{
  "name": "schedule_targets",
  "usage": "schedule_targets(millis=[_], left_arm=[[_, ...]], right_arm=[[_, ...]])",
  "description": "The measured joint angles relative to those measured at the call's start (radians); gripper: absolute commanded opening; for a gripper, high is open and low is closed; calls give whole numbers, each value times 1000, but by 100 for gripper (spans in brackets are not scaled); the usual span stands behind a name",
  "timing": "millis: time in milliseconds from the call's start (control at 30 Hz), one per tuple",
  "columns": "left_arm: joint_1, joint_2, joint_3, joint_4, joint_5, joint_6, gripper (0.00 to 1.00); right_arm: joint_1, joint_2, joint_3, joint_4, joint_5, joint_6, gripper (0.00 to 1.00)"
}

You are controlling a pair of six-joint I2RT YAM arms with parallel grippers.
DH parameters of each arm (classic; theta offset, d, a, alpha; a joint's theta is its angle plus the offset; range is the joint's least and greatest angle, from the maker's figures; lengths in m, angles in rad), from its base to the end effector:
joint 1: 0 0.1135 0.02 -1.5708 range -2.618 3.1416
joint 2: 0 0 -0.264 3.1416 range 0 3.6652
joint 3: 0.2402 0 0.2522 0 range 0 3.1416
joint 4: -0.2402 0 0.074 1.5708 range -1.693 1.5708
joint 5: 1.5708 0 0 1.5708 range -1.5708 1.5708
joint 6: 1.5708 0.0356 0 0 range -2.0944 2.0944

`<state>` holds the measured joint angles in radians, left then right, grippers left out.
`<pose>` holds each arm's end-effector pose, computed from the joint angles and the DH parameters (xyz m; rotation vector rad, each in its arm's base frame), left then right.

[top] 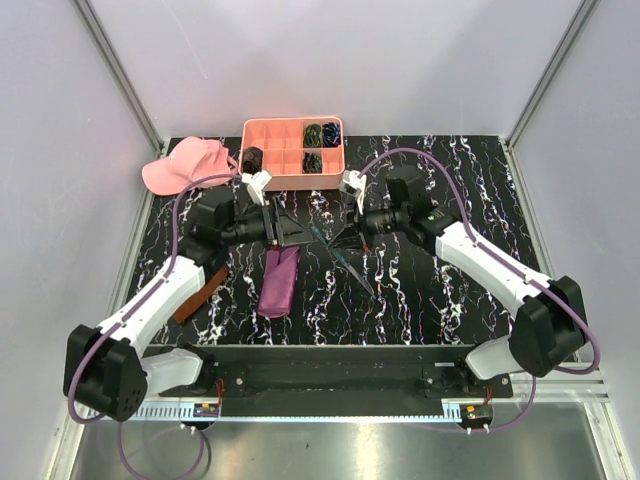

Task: Fold the napkin into a case and place the utensils inside
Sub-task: Pass from the right arm to the left, then pass from the left arm to the right

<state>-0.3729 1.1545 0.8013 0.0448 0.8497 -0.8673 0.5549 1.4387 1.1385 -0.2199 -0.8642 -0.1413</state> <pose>0.2294 -0.1184 0.2969 0.1526 2.1102 -1.5928 0.2588 0.1923 0.3118 -1.1933 1.7099 1.1489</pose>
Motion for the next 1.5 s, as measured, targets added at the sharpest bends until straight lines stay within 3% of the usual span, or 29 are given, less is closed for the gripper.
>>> schedule_targets(millis=[233, 467, 667, 733, 800, 833, 867, 900, 933, 1000, 1133, 1333, 1467, 1500], left_arm=[[-3, 49, 46, -26, 71, 18, 58], [-32, 82, 46, -43, 108, 23, 49], [-46, 89, 46, -45, 153, 36, 19], [-47, 93, 45, -55, 157, 56, 0], [-42, 96, 43, -74, 151, 71, 0], [-40, 96, 43, -78, 149, 69, 0], [-39, 95, 43, -80, 141, 75, 0], [-39, 91, 43, -84, 129, 84, 0], [-40, 83, 43, -89, 116, 94, 0], [-39, 47, 43, -116, 44, 130, 0], [-40, -108, -2, -132, -175, 205, 0], [-48, -386, -151, -34, -482, 253, 0], [-50, -471, -238, 31, -614, 253, 0], [-50, -489, -256, 34, -643, 252, 0]], right_arm=[[47, -6, 9, -112, -47, -129, 0], [93, -3, 67, -194, -41, -194, 0], [113, 17, 116, -273, -1, -244, 0], [120, 26, 127, -300, 16, -250, 0], [124, 29, 146, -326, 40, -249, 19], [126, 31, 152, -332, 55, -246, 42], [133, 32, 159, -338, 84, -221, 47], [141, 33, 167, -344, 129, -181, 55], [148, 33, 174, -340, 198, -141, 79], [158, 32, 183, -340, 338, 6, 100], [152, 6, 175, -334, 632, 360, 100], [140, -63, 142, -274, 848, 846, 96], [140, -47, 139, -184, 906, 1091, 81], [140, -30, 148, -169, 909, 1144, 70]])
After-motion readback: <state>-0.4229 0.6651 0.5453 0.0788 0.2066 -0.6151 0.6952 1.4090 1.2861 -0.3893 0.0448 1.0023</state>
